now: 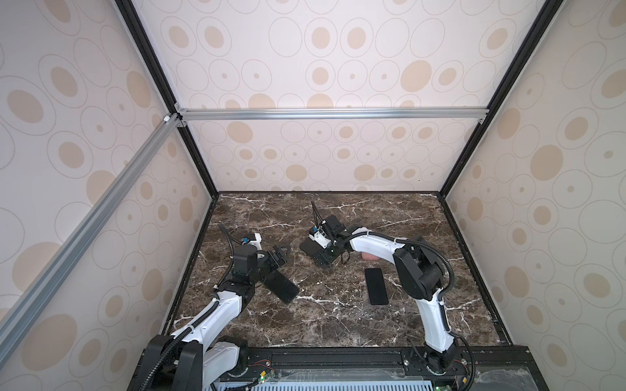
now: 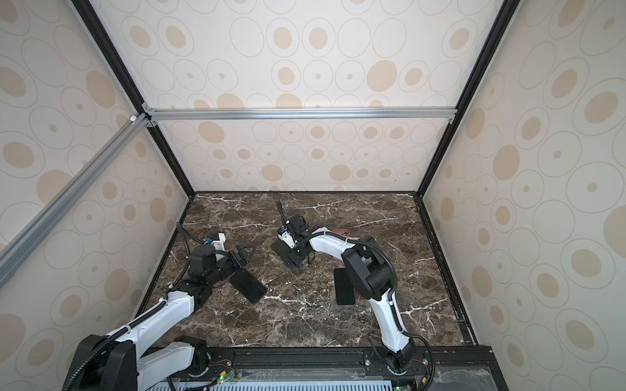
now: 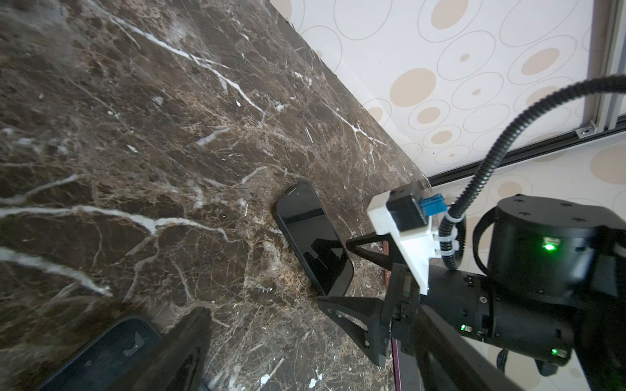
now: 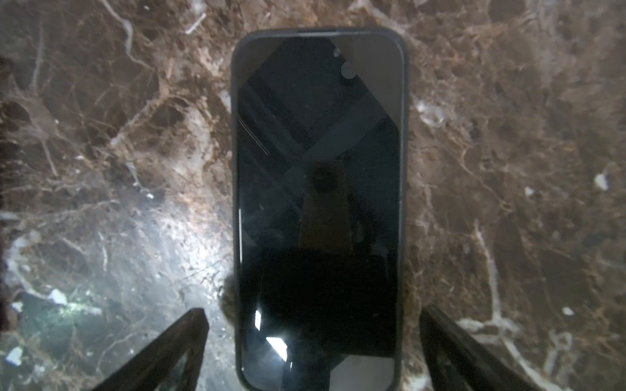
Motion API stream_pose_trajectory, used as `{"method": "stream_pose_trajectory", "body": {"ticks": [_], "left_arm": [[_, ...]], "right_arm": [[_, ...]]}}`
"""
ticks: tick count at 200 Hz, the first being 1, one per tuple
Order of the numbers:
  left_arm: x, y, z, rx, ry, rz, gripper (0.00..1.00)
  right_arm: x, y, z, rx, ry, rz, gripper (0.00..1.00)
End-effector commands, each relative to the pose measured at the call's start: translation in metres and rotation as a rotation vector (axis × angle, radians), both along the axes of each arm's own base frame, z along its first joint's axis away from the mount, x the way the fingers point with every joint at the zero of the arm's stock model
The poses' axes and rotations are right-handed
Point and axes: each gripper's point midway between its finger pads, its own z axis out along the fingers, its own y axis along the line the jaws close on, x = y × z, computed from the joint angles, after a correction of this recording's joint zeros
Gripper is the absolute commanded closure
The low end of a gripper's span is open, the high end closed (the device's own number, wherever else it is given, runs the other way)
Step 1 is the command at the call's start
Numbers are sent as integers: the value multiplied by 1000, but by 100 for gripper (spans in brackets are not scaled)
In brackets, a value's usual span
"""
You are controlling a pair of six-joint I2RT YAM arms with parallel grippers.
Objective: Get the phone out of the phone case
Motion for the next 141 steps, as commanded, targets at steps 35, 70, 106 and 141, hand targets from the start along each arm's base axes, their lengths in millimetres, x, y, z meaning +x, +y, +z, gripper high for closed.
{"method": "stream_pose_trajectory", "body": {"ticks": [35,70,106,141], "left_arm": [[7,5,9,-28,-33,24,4],[8,12,5,-22,-21,64,1],[4,12,3,2,-42,52,1],[-1,4,5,-4,-52,14,1]], "right_arm": [[-5,-4,-15,-79,34,23,4],[-12,-12,-26,-112,65,-9,14],[-23,-21,-35,-124,118,-74,33],[-39,-33,-36,-123,167,-173,39]]}}
